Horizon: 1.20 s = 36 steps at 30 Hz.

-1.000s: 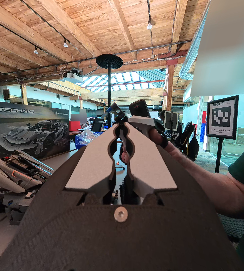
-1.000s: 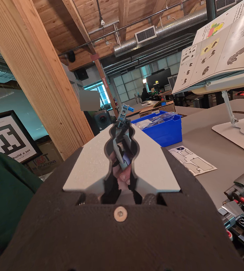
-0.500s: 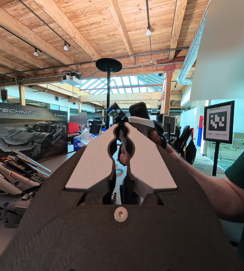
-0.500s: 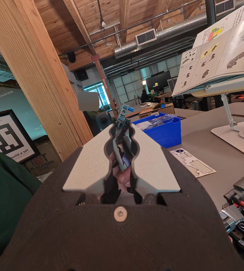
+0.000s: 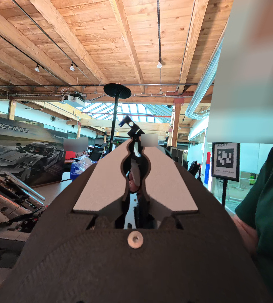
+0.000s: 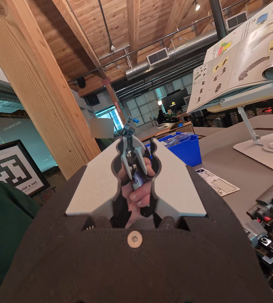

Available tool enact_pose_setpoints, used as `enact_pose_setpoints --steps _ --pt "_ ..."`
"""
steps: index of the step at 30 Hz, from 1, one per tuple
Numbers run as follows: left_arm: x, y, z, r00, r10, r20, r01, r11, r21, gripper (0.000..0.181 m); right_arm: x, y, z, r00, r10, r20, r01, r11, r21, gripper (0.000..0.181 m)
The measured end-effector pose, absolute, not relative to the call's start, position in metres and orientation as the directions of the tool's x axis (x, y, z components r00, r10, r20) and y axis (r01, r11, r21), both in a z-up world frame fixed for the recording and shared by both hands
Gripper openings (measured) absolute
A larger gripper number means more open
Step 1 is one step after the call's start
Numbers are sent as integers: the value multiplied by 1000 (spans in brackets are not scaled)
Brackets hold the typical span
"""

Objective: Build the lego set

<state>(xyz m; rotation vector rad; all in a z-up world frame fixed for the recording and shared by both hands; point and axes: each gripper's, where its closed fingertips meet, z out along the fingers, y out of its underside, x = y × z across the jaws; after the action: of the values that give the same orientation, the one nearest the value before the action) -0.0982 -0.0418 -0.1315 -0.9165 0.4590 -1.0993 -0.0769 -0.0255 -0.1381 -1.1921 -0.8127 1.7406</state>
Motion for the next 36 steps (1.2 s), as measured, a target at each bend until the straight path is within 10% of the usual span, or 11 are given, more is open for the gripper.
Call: enact_pose_setpoints --steps 36 --pt "-103 -58 -123 248 -965 89 652 98 -752 1 -89 -47 -132 -228 918 -325 -263 -379 -887 29"
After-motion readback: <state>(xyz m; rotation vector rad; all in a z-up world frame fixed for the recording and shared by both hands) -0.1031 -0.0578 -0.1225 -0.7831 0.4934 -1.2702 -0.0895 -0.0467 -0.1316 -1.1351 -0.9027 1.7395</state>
